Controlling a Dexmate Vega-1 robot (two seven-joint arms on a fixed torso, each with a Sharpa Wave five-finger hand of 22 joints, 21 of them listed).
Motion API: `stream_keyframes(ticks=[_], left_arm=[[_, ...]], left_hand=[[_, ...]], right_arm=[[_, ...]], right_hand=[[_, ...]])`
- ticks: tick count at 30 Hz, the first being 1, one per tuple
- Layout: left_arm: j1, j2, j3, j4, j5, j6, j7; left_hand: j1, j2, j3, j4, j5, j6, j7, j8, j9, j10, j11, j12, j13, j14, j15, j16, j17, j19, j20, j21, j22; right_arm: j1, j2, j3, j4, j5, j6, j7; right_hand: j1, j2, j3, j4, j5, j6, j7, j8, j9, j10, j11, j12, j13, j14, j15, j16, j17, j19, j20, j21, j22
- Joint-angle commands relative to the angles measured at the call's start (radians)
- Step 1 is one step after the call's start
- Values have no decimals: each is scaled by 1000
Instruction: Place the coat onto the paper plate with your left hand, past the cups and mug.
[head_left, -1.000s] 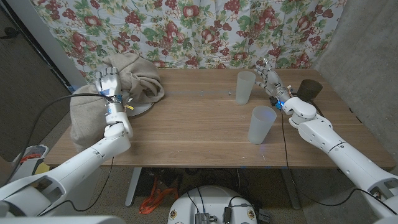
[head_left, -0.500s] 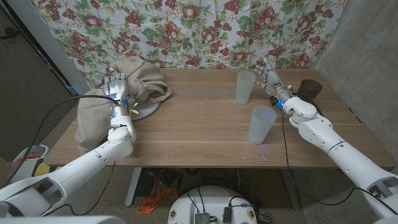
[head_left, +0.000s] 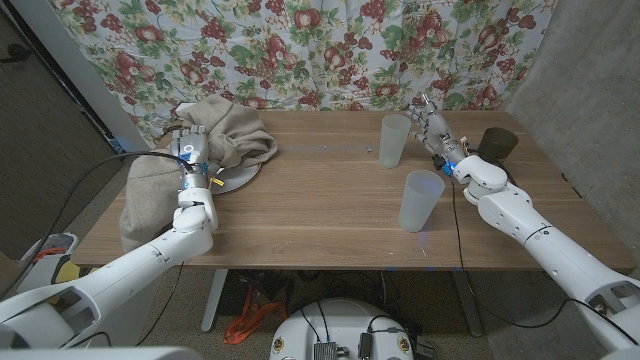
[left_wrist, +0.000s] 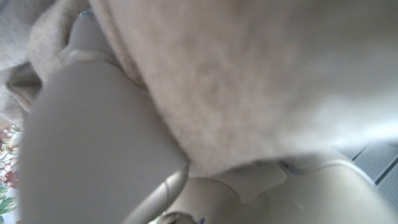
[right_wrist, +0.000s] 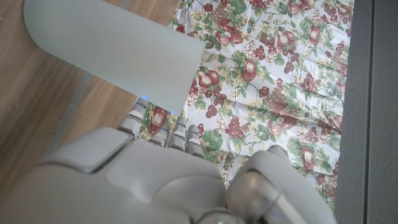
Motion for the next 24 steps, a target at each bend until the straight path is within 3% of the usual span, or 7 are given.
stream_keyframes(ticks=[1, 5, 15, 16, 24], left_arm=[[-18, -5, 26, 4, -5, 55, -101], [-30, 0, 42, -1, -1, 81, -143], [-26, 27, 54, -45, -12, 105, -216], [-27, 30, 60, -49, -9, 112, -229], [-28, 31, 85, -56, -3, 131, -276]], left_hand=[[280, 299, 307, -31, 14, 69, -65, 534, -25, 60, -52, -4, 2, 20, -101, -30, -27, 4, 9, -1, 1], [263, 295, 297, -29, 17, 72, -62, 503, -84, 55, -54, -7, 0, 27, -107, -55, -39, 10, 6, 7, 3], [197, 307, 275, -15, 20, 94, -41, 433, -221, 48, -62, -33, -26, 39, -106, -149, -140, -14, 29, -28, -11], [175, 311, 259, -22, 18, 109, -40, 406, -274, 69, -56, -124, -146, 42, -105, -161, -150, -12, 33, -39, -8], [89, 329, 206, -6, -12, 174, -34, 317, -412, 109, -51, -252, -327, 9, -97, -209, -255, 1, 41, -77, -13]], right_arm=[[1, 3, -2, -1, -2, 0, 0], [-3, 1, -1, -7, -4, 1, -4], [-3, 6, -4, -2, -2, 6, 1], [-3, 7, -3, -1, 0, 6, 2], [0, 6, -5, -1, -1, 5, 5]], right_hand=[[1, 4, -3, 4, 0, 8, -1, 6, 4, 12, 1, 8, 4, 6, -32, 2, 0, 3, -2, 2, 3], [1, 5, -4, 4, 0, 8, -1, 6, 4, 12, 0, 8, 4, 6, -32, 2, 0, 3, -2, 2, 3], [1, 6, -4, 4, 0, 9, -3, 6, 4, 12, -1, 8, 4, 7, -32, 2, 0, 3, -2, 2, 3], [1, 6, -4, 4, 0, 9, -2, 6, 4, 12, 0, 8, 4, 6, -32, 2, 0, 3, -2, 1, 3], [0, 8, -4, 4, 0, 10, -3, 6, 4, 13, 1, 8, 4, 7, -33, 2, 0, 3, -1, 1, 3]])
